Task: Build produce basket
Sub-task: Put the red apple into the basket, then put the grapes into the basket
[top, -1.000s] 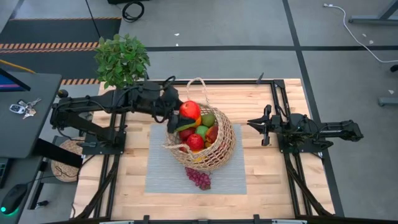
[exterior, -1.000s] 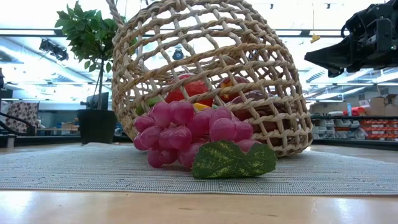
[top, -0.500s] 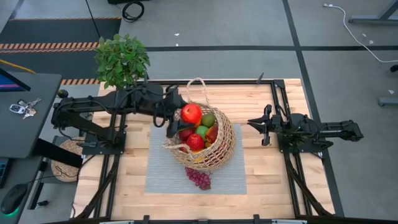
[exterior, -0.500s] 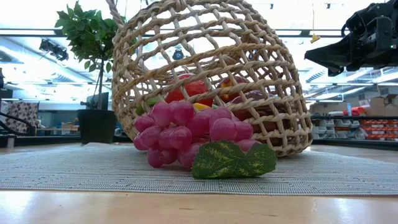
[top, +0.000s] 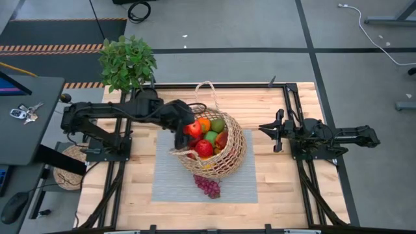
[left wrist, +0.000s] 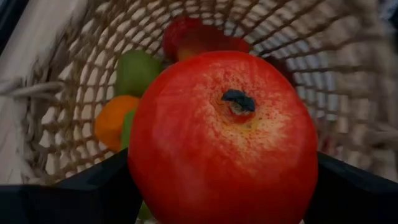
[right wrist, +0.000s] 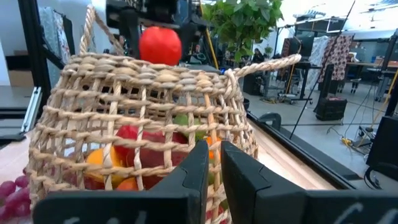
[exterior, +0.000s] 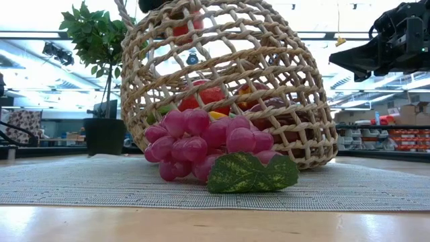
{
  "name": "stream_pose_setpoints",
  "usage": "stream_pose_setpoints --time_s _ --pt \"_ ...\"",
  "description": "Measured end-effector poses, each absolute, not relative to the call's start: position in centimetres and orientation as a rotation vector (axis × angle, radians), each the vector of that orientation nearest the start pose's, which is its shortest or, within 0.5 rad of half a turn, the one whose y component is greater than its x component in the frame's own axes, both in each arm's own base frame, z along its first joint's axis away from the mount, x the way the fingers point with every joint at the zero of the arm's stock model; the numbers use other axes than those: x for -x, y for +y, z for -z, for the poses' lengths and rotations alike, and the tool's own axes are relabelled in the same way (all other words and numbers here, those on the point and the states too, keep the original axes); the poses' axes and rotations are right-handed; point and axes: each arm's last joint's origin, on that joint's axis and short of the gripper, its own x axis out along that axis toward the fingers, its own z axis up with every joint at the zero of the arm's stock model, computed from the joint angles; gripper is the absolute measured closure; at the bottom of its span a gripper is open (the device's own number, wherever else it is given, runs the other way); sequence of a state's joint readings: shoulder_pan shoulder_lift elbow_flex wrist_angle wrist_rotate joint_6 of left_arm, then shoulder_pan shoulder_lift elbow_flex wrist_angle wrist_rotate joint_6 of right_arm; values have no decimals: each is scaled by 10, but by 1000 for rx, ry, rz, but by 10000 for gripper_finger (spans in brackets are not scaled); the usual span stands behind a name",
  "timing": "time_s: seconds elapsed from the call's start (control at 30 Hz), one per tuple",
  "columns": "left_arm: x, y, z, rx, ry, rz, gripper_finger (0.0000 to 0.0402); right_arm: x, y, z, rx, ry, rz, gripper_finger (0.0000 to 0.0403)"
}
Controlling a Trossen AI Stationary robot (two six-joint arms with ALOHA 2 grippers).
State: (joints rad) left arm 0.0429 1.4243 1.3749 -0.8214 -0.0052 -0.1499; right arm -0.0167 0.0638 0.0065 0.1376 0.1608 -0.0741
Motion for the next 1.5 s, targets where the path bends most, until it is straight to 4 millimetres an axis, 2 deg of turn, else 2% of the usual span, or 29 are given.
stream_pose_setpoints --time_s 0.23,0.47,0.67,0.83,0.97,1.1,1.2,1.3,1.5 --pt "-308 25 -321 156 891 -151 67 -101 -6 -173 69 -64 181 353" --pt "-325 44 -303 40 920 -209 67 -101 -6 -173 69 -66 181 353" --pt "-343 45 -279 103 957 -235 66 -102 -6 -173 69 -59 181 353" --pt "-352 53 -260 128 1001 -285 36 -102 -6 -173 69 -61 181 353" --pt "-355 56 -255 121 1009 -315 7 -102 -6 -173 69 -61 181 353" --pt "-356 55 -257 119 989 -312 5 -102 -6 -173 69 -62 181 353" --pt "-357 53 -267 88 980 -293 4 -102 -6 -173 69 -61 181 353" --pt "-360 49 -286 54 969 -268 6 -102 -6 -173 69 -60 181 353" --pt "-362 31 -338 42 892 -225 8 -102 -6 -173 69 -60 181 353"
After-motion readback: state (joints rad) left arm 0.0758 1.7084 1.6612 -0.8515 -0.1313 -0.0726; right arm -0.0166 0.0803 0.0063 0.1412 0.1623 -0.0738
